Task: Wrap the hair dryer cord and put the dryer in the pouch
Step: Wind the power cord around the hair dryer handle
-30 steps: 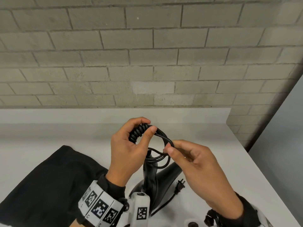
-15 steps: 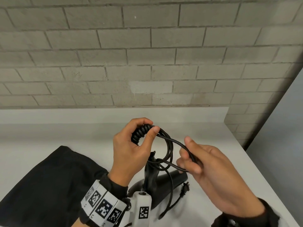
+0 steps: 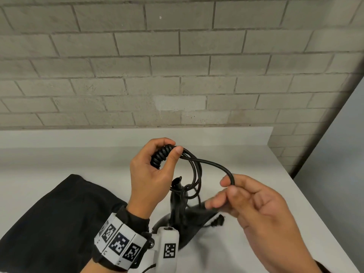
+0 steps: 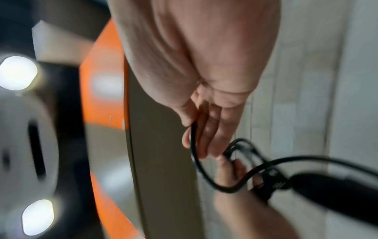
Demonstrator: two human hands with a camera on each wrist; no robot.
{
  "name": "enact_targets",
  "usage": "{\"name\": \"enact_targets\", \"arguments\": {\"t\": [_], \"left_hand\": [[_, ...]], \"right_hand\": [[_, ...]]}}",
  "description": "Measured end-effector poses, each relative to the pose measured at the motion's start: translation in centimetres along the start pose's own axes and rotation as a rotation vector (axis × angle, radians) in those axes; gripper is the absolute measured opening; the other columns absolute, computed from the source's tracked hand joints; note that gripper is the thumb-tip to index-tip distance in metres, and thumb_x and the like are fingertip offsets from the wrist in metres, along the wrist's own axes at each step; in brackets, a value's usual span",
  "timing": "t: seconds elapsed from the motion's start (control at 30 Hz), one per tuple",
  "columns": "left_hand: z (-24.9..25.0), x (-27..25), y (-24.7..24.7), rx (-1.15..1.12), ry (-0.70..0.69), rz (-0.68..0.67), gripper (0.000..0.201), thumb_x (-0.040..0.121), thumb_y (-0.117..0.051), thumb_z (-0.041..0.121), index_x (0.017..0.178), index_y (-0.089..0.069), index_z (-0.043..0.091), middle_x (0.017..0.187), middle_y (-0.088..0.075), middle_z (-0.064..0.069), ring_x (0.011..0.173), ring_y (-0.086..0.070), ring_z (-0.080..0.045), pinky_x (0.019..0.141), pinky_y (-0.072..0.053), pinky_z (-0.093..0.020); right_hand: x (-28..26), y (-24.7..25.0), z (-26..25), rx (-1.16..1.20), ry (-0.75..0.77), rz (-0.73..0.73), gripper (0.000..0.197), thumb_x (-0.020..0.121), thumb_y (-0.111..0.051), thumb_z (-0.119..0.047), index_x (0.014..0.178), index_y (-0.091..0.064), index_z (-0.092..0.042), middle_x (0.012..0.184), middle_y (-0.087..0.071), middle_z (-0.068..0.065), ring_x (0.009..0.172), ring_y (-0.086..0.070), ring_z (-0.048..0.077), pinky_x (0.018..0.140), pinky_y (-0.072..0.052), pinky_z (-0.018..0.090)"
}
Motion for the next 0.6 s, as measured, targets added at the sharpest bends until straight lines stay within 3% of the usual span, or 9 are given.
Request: {"name": "enact_targets", "arguments": {"t": [0.07, 0.17, 0.23, 0.27, 0.33, 0.4, 0.43, 0.5, 0.6], "left_hand": [[-0.1, 0.1, 0.1, -0.008, 0.008, 0.004, 0.01, 0.086, -0.073, 0.011, 0.094, -0.068, 0.009, 0.085, -0.071, -0.001, 0.079, -0.07, -0.011, 0.076, -0.053, -0.016], [-0.1, 0.1, 0.2, -0.009, 0.016, 0.015, 0.01, 0.086, -0.073, 0.011, 0.094, -0.068, 0.009, 0.084, -0.071, -0.001, 0.079, -0.07, -0.012, 0.075, -0.053, -0.016], [-0.2, 0.2, 0.3, 0.001, 0.015, 0.025, 0.01, 0.085, -0.074, 0.012, 0.094, -0.068, 0.01, 0.084, -0.071, 0.001, 0.078, -0.069, -0.01, 0.075, -0.052, -0.015], [-0.3, 0.2, 0.4, 0.003, 0.016, 0.03, 0.01, 0.086, -0.074, 0.011, 0.094, -0.068, 0.011, 0.084, -0.071, 0.002, 0.078, -0.069, -0.009, 0.075, -0.052, -0.014], [-0.3, 0.3, 0.6, 0.003, 0.02, 0.036, 0.01, 0.086, -0.074, 0.01, 0.094, -0.068, 0.012, 0.084, -0.07, 0.003, 0.078, -0.068, -0.006, 0.075, -0.052, -0.013], [-0.4, 0.3, 0.7, 0.001, 0.021, 0.035, 0.011, 0.085, -0.074, 0.009, 0.094, -0.068, 0.012, 0.084, -0.07, 0.007, 0.079, -0.068, -0.005, 0.076, -0.052, -0.013], [-0.4, 0.3, 0.7, 0.001, 0.02, 0.031, 0.011, 0.085, -0.074, 0.01, 0.094, -0.068, 0.013, 0.083, -0.071, 0.008, 0.079, -0.068, -0.004, 0.076, -0.052, -0.013], [-0.5, 0.3, 0.7, 0.007, 0.017, 0.027, 0.011, 0.085, -0.074, 0.01, 0.094, -0.069, 0.012, 0.084, -0.071, 0.01, 0.08, -0.068, -0.005, 0.077, -0.053, -0.014], [-0.7, 0.2, 0.7, 0.013, 0.012, 0.026, 0.011, 0.085, -0.074, 0.011, 0.094, -0.069, 0.01, 0.085, -0.071, 0.006, 0.079, -0.068, -0.005, 0.076, -0.052, -0.014]], "right_hand": [[-0.1, 0.3, -0.2, 0.242, -0.141, -0.005, 0.056, 0.063, -0.087, -0.044, 0.096, -0.069, -0.003, 0.057, -0.054, 0.004, 0.049, -0.06, 0.023, 0.054, -0.054, 0.031], [-0.2, 1.0, 0.3, 0.36, -0.267, -0.003, 0.064, 0.058, -0.091, -0.041, 0.098, -0.069, 0.003, 0.053, -0.038, 0.0, 0.038, -0.037, 0.011, 0.043, -0.041, 0.026], [-0.4, 1.5, 1.1, 0.283, -0.26, -0.041, 0.066, 0.056, -0.092, -0.044, 0.095, -0.068, 0.003, 0.054, -0.039, 0.001, 0.041, -0.039, 0.013, 0.045, -0.042, 0.026], [-0.5, 1.8, 1.7, 0.219, -0.243, -0.064, 0.064, 0.056, -0.092, -0.046, 0.093, -0.069, 0.001, 0.054, -0.043, 0.002, 0.046, -0.048, 0.018, 0.052, -0.047, 0.027], [-1.1, 2.3, 3.3, 0.126, -0.188, -0.105, 0.051, 0.066, -0.088, -0.045, 0.095, -0.069, -0.007, 0.057, -0.054, 0.003, 0.076, -0.069, 0.031, 0.077, -0.055, 0.03], [-1.9, 2.5, 4.7, 0.231, -0.175, -0.178, 0.034, 0.083, -0.077, -0.03, 0.106, -0.066, -0.008, 0.064, -0.06, 0.003, 0.098, -0.069, 0.039, 0.096, -0.052, 0.036], [-2.3, 2.6, 5.2, 0.287, -0.206, -0.197, 0.03, 0.088, -0.072, -0.024, 0.111, -0.063, -0.007, 0.067, -0.062, 0.002, 0.097, -0.069, 0.039, 0.1, -0.049, 0.039], [-3.0, 3.1, 5.9, 0.281, -0.275, -0.224, 0.03, 0.089, -0.071, -0.025, 0.112, -0.064, -0.007, 0.064, -0.061, -0.001, 0.078, -0.071, 0.03, 0.097, -0.051, 0.041], [-4.1, 4.3, 6.0, 0.119, -0.322, -0.175, 0.046, 0.074, -0.083, -0.041, 0.101, -0.069, -0.006, 0.051, -0.053, -0.003, 0.046, -0.057, 0.014, 0.071, -0.054, 0.039]]}}
Point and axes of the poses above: each hand's wrist, its own x-axis towards the middle knuckle, its own y-axis out of the back of the hand, z = x × y, the point moved 2 cm from there along x, towards the middle knuckle
